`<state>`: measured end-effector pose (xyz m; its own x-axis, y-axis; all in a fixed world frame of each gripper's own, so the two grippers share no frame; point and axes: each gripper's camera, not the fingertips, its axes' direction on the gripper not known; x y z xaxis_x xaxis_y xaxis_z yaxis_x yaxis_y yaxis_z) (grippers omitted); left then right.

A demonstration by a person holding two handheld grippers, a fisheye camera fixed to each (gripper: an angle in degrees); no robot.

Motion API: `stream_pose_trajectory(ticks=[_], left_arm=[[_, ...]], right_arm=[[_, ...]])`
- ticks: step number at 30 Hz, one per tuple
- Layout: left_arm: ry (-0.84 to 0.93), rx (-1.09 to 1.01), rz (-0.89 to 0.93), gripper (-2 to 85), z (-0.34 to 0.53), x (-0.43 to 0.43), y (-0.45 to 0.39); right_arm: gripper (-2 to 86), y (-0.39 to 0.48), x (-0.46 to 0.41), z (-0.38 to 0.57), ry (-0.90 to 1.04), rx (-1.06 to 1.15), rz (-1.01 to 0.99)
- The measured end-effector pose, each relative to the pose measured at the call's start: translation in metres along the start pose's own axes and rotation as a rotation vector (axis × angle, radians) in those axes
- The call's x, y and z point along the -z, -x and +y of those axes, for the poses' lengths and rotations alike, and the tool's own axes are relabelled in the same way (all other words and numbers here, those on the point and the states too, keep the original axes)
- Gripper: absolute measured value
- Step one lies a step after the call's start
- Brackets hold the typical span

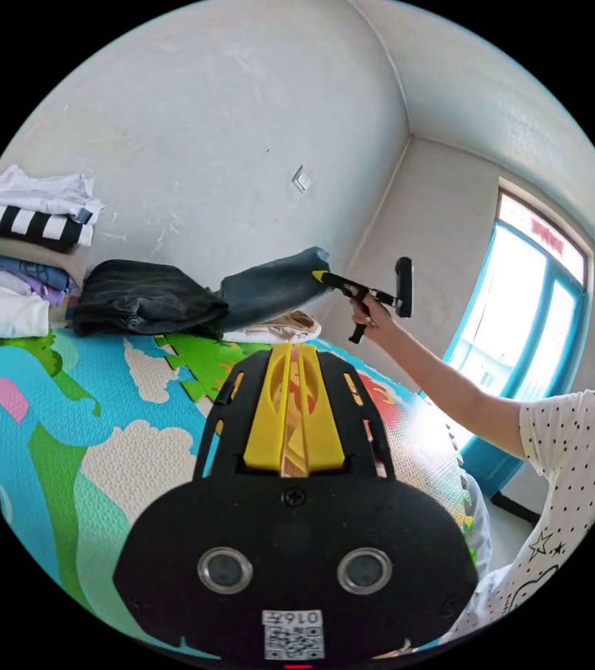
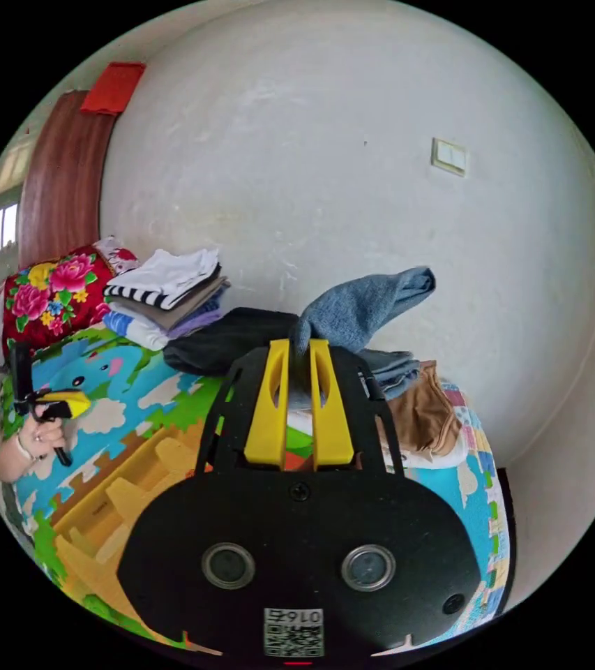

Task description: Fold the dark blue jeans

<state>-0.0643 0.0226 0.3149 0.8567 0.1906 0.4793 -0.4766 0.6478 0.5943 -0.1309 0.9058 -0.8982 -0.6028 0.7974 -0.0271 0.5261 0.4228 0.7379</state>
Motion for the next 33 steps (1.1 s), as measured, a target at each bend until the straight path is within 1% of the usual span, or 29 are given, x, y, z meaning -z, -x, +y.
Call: stream_pose_trajectory(ticks=[1, 3, 4, 6, 7, 8, 11, 12, 14, 16, 17, 20, 21, 22, 24, 25, 27, 29, 30, 32, 33], left_arm=[[0.004, 0.000, -0.003, 3.5, -0.004, 0.001, -0.009], [-0.009, 0.009, 0.002, 5.5, -0.011, 0.008, -0.024], [-0.033, 0.007, 0.012, 6.4, -0.019, 0.017, -0.037], [-0.068, -0.022, 0.029, 7.3, -0.033, 0.031, -0.060], [-0.064, -0.028, 0.021, 7.8, -0.044, 0.039, -0.076], [-0.055, -0.031, 0.014, 8.3, -0.049, 0.042, -0.085], [0.049, -0.047, 0.005, 12.2, -0.071, 0.051, -0.128], [0.084, -0.057, 0.012, 13.2, -0.073, 0.055, -0.146], [0.126, -0.089, 0.019, 14.2, -0.067, 0.061, -0.173], [0.143, -0.079, 0.017, 14.5, -0.053, 0.074, -0.196], [0.138, -0.062, 0.010, 14.4, -0.049, 0.079, -0.199], [0.070, 0.007, -0.069, 14.1, -0.032, 0.114, -0.211], [0.034, 0.021, -0.082, 14.1, -0.029, 0.128, -0.215], [0.014, 0.028, -0.073, 14.4, -0.029, 0.139, -0.221], [0.004, 0.027, -0.042, 15.2, -0.032, 0.145, -0.233], [0.008, 0.017, -0.020, 15.7, -0.035, 0.142, -0.243], [0.048, -0.005, 0.011, 16.4, -0.041, 0.125, -0.257], [0.092, -0.014, 0.032, 16.8, -0.050, 0.104, -0.271], [0.117, -0.031, 0.045, 16.4, -0.057, 0.088, -0.280], [0.158, -0.059, 0.027, 14.2, -0.066, 0.064, -0.293], [0.198, -0.078, -0.035, 11.6, -0.069, 0.049, -0.299]], right_arm=[[5.2, 0.015, 0.011, 0.001, -0.002, 0.032, -0.019], [5.2, 0.082, 0.054, 0.013, 0.013, 0.193, -0.040], [5.2, 0.100, 0.065, 0.019, 0.019, 0.247, -0.035], [5.3, 0.171, 0.109, 0.050, 0.044, 0.441, -0.017], [5.3, 0.187, 0.119, 0.059, 0.047, 0.471, -0.031], [5.3, 0.217, 0.141, 0.076, 0.059, 0.514, -0.073], [5.4, 0.284, 0.188, 0.116, 0.089, 0.584, -0.203], [5.5, 0.312, 0.204, 0.133, 0.087, 0.642, -0.226], [5.5, 0.354, 0.225, 0.155, 0.076, 0.740, -0.214], [5.7, 0.391, 0.242, 0.173, 0.065, 0.815, -0.161], [5.8, 0.412, 0.251, 0.181, 0.050, 0.851, -0.101], [6.7, 0.447, 0.268, 0.191, 0.048, 0.848, 0.063], [7.2, 0.452, 0.276, 0.192, 0.047, 0.825, 0.088], [7.4, 0.453, 0.282, 0.192, 0.042, 0.816, 0.079], [7.8, 0.437, 0.310, 0.187, -0.039, 0.691, -0.022], [7.8, 0.430, 0.317, 0.185, -0.063, 0.648, -0.051], [8.1, 0.395, 0.336, 0.179, -0.141, 0.448, -0.153], [8.5, 0.371, 0.344, 0.178, -0.171, 0.292, -0.182], [8.7, 0.361, 0.348, 0.178, -0.184, 0.226, -0.165], [8.8, 0.356, 0.356, 0.182, -0.202, 0.183, -0.107], [8.8, 0.357, 0.360, 0.185, -0.206, 0.186, -0.068]])
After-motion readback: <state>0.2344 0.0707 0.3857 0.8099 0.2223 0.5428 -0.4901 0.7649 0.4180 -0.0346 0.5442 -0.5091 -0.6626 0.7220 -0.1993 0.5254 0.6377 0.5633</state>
